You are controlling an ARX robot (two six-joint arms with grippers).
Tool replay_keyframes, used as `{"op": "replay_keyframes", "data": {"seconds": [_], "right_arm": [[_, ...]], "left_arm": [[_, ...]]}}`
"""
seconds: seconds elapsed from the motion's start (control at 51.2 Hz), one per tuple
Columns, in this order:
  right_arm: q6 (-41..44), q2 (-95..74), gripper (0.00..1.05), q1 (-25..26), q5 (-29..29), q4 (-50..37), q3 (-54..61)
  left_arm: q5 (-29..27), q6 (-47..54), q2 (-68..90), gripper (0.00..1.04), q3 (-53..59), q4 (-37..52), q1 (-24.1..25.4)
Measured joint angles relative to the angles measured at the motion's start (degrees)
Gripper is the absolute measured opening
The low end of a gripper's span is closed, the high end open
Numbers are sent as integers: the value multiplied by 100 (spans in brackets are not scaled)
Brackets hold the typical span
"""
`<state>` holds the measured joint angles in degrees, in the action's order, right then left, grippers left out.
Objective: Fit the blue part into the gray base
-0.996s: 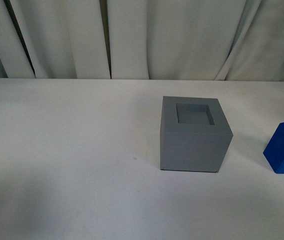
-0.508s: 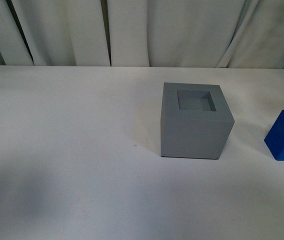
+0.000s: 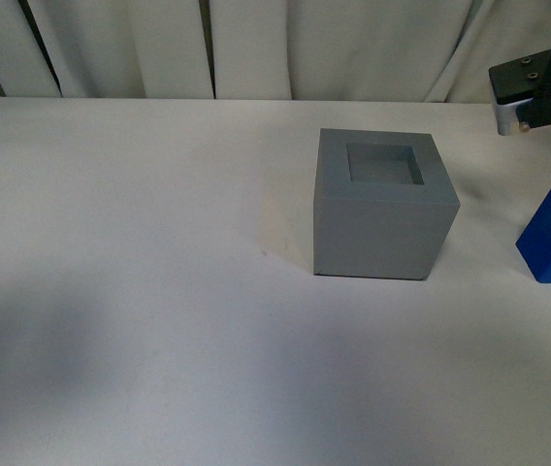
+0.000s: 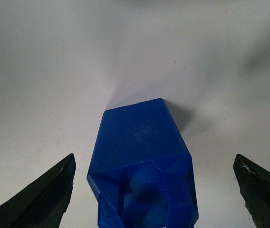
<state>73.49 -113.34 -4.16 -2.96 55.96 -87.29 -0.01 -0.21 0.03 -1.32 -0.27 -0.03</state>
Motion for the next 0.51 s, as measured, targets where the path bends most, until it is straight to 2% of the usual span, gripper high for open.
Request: {"op": "replay_keyframes", "data": {"seconds": [0.508], "right_arm": [[11,-96,97,0,74,66,-42]], "left_arm": [[0,0,0,99,0,0,0]]}}
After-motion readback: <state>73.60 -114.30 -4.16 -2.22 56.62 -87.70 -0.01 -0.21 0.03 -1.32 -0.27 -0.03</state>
